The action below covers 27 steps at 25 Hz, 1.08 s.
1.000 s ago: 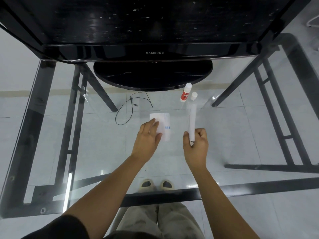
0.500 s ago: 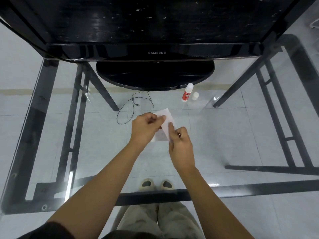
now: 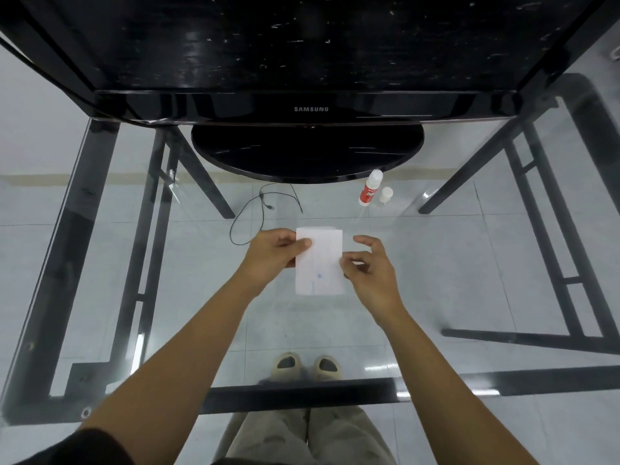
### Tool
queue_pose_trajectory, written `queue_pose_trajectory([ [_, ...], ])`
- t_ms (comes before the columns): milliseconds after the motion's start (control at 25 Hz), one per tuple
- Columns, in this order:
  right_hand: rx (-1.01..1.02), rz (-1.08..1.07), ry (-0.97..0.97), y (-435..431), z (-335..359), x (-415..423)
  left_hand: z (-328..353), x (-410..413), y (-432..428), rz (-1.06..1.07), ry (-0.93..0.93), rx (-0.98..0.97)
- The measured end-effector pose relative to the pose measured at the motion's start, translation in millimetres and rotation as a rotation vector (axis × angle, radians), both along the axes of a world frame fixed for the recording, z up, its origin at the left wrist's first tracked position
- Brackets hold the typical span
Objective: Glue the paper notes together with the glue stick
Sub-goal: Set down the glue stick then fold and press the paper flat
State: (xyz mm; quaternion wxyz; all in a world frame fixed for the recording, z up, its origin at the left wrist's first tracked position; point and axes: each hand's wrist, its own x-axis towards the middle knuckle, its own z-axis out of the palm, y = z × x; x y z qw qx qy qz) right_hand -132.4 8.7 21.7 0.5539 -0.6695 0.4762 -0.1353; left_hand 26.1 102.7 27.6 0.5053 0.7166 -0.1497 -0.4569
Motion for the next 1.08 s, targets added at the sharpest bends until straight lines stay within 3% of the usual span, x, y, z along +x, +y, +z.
queue_pose_trajectory([
  [160,-0.037,-0.039,0.037,6.0,-12.8,0.1,-18.0,-16.7,11.9,0.127,-0.020,0.091],
  [280,-0.098,-0.004,0.040,1.8,-19.1,6.4,-22.0,-17.1,7.4,0.162,-0.134,0.120],
  [680,-0.152,0.061,0.197,-15.6,-34.6,30.7,-35.8,-9.9,-18.4,0.035,-0.449,0.208],
  [1080,-0.151,0.048,0.204,-14.7,-41.0,30.5,-36.9,-8.9,-21.7,0.013,-0.479,0.281],
])
